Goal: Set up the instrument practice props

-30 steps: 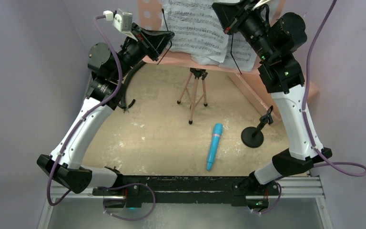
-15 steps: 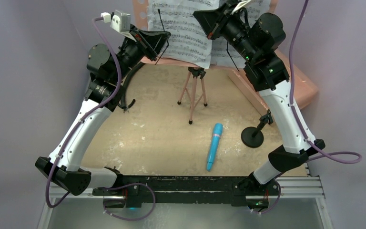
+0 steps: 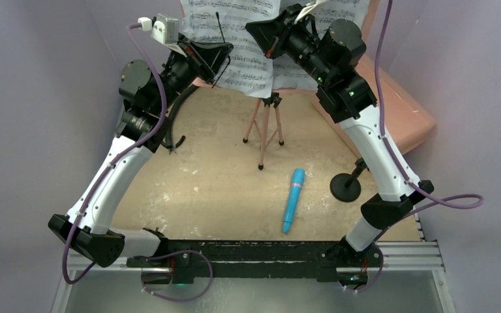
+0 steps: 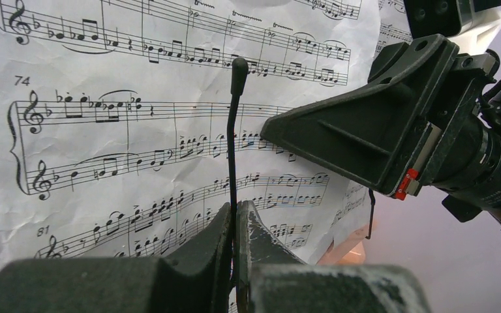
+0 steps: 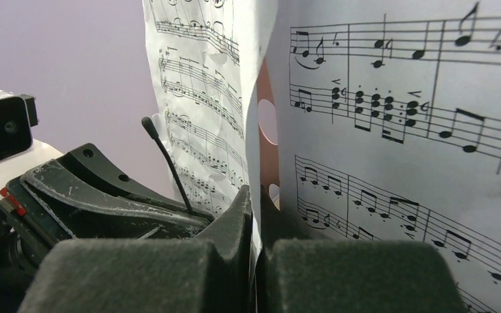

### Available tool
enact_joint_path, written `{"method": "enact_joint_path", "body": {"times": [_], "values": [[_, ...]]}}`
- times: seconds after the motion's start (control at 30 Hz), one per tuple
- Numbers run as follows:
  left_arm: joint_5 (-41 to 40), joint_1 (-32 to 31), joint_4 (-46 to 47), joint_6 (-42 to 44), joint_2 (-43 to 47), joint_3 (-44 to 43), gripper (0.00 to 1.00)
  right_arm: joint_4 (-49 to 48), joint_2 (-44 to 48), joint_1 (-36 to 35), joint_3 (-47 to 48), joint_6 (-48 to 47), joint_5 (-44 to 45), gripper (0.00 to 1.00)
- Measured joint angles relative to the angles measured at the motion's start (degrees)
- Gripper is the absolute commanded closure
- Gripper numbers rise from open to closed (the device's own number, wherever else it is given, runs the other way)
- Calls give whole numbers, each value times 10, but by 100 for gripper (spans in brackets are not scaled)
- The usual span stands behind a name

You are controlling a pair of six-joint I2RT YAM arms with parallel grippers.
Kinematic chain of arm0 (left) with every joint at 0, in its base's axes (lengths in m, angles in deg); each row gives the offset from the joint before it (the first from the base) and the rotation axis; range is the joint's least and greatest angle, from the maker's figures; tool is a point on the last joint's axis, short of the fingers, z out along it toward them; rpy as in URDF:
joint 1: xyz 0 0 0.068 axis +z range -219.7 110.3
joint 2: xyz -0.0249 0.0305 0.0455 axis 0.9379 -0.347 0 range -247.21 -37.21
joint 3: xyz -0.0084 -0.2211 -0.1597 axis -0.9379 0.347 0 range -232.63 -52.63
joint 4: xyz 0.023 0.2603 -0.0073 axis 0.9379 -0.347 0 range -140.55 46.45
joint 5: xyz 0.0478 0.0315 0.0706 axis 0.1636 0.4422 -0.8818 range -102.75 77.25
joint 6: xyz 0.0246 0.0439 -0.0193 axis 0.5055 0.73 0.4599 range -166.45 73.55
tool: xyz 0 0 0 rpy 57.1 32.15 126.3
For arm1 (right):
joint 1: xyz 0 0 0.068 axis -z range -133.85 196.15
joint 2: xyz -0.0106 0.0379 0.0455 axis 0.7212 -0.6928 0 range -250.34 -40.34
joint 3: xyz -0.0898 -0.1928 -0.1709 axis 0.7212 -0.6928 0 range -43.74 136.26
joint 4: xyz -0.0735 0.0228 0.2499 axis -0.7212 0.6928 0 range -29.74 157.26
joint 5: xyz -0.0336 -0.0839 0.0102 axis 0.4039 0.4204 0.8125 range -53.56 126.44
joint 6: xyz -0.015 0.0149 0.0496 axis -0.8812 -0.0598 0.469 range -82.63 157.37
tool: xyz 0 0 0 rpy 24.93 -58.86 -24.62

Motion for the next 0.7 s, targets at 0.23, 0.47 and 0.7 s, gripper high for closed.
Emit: {"method": "enact_joint_path", "body": {"times": [0.23, 0.47, 0.7], "values": [[-2, 0, 0, 0, 0, 0, 100, -4, -1, -2, 0, 0, 0, 100], [-4, 0, 0, 0, 0, 0, 100, -14, -3, -4, 16, 0, 1, 100], [-5, 0, 2, 0, 1, 3, 100, -20, -11, -6, 44, 0, -1, 100]]}}
